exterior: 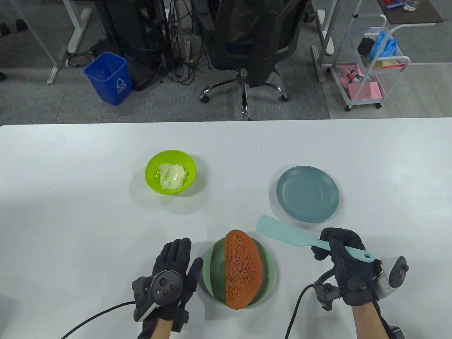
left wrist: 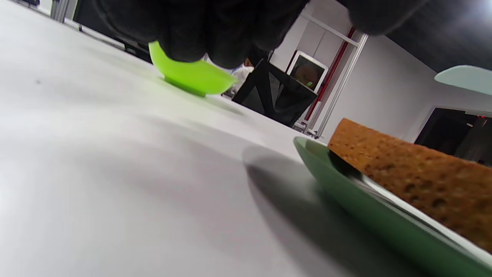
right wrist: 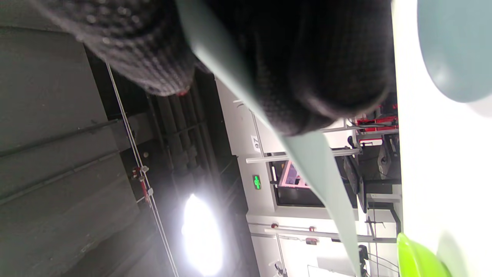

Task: Dip dessert spatula into salad dressing and spread onto bread slice

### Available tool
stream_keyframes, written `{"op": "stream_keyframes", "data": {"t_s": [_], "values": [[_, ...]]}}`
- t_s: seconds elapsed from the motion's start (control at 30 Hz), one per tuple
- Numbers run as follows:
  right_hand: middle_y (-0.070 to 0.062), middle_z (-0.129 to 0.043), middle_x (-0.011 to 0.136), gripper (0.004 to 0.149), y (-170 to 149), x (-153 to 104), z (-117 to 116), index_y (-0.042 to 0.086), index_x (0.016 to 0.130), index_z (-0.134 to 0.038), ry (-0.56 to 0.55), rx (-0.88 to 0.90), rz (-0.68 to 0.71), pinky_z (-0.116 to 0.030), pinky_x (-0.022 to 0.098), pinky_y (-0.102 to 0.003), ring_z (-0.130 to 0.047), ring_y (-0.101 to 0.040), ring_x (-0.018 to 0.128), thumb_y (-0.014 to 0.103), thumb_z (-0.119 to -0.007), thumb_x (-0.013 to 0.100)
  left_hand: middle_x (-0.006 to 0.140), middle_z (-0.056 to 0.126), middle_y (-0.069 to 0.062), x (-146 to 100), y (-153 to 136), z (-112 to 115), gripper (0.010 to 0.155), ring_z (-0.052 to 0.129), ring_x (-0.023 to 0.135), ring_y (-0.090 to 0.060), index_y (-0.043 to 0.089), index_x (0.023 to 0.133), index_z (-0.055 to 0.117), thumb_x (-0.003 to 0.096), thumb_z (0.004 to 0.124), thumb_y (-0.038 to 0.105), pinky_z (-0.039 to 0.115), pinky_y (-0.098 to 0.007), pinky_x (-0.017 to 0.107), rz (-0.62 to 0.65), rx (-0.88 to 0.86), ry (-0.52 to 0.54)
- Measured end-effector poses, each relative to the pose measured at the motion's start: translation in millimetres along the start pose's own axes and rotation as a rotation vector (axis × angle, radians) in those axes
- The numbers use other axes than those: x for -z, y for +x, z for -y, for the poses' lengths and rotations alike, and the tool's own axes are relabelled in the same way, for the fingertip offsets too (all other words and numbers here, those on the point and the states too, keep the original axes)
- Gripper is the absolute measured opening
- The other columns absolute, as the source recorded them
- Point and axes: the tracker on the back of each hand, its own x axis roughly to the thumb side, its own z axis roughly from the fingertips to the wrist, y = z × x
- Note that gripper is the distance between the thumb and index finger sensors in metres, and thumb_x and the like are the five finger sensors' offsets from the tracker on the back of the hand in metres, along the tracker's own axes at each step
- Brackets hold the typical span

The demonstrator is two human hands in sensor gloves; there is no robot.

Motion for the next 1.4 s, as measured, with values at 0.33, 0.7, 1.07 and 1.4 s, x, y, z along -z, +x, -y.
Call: {"op": "stream_keyframes", "data": {"t_s": [0.33,0.7,1.07,1.4], "values": [[-0.013,-0.082,0.084,0.046,-2.1,-0.6,1.9,0.020,0.083,-0.075,-0.015,0.041,-0.022,-0.097,0.033,-0.037,-0.107,-0.036,0.051,0.040,-0.097,0.047,0.093,0.087,-0.015,6.8,-3.1,13.7,0.082,0.102,0.061,-0.031,0.004,0.117,0.056,0.0614,0.072,0.062,0.089,-0.044,0.046,-0.057,-0.121,-0.136],[-0.013,-0.077,0.093,0.037,-8.7,4.9,-12.3,0.024,0.086,-0.075,0.109,0.070,-0.027,-0.094,0.045,-0.039,-0.101,-0.037,0.064,0.045,-0.082,0.056,0.071,0.100,-0.002,13.3,2.6,25.8,0.070,0.109,0.034,-0.013,0.005,0.106,0.072,0.0581,0.083,0.055,0.094,-0.028,0.024,-0.096,-0.064,-0.228],[-0.017,-0.059,0.102,0.044,-8.8,33.5,-50.5,0.019,0.097,-0.060,0.253,0.116,-0.135,-0.085,0.055,-0.047,-0.089,-0.046,0.075,0.039,-0.077,0.062,0.061,0.103,0.003,16.0,8.1,29.3,0.057,0.110,0.026,-0.011,0.005,0.098,0.080,0.0575,0.087,0.045,0.094,-0.026,0.019,-0.125,0.007,-0.190],[-0.017,-0.065,0.100,0.041,14.1,95.7,-116.0,0.019,0.092,-0.068,0.251,-0.068,-0.207,-0.088,0.053,-0.047,-0.093,-0.047,0.073,0.031,-0.089,0.059,0.056,0.103,0.004,19.1,3.9,28.4,0.054,0.110,0.024,-0.011,0.004,0.096,0.083,0.0583,0.086,0.044,0.094,-0.027,0.018,-0.134,-0.054,-0.212]]}}
